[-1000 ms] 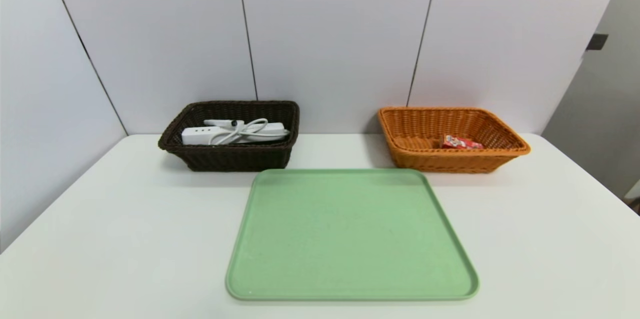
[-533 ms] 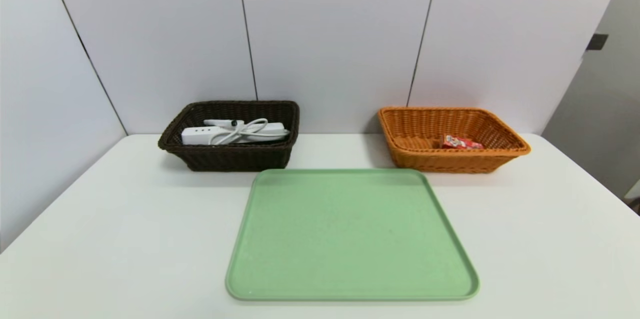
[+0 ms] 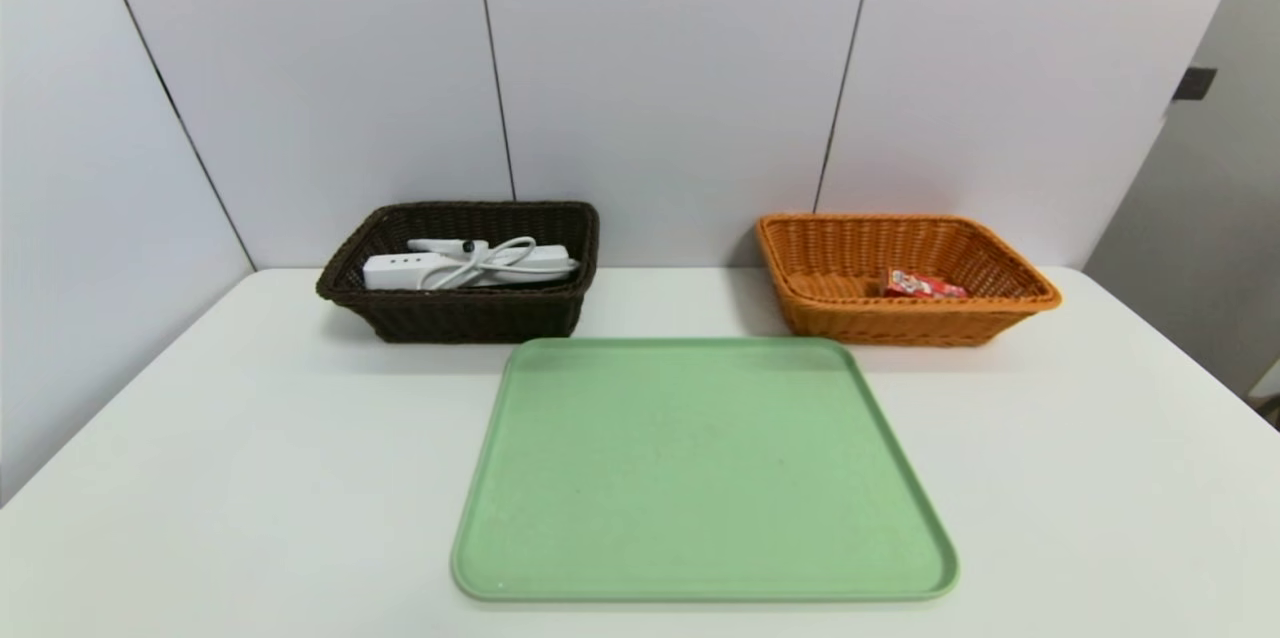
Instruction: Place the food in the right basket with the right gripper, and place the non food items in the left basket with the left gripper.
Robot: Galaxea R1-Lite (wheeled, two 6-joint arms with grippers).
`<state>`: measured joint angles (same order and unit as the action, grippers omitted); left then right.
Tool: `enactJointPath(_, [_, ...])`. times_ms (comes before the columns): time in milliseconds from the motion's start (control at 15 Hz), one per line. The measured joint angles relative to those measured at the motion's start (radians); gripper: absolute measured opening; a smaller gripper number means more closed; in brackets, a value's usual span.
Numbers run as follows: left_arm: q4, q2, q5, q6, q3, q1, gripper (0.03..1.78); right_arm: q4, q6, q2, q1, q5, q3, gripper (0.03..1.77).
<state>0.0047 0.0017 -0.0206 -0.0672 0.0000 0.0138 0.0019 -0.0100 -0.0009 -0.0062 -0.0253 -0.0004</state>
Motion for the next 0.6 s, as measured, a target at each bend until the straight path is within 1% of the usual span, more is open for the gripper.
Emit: enactJointPath(600, [0.000,0.000,0.001,0.001,0.000,0.000,1.69,-0.001,0.003,0.000,0.000,0.005,0.000,1.70])
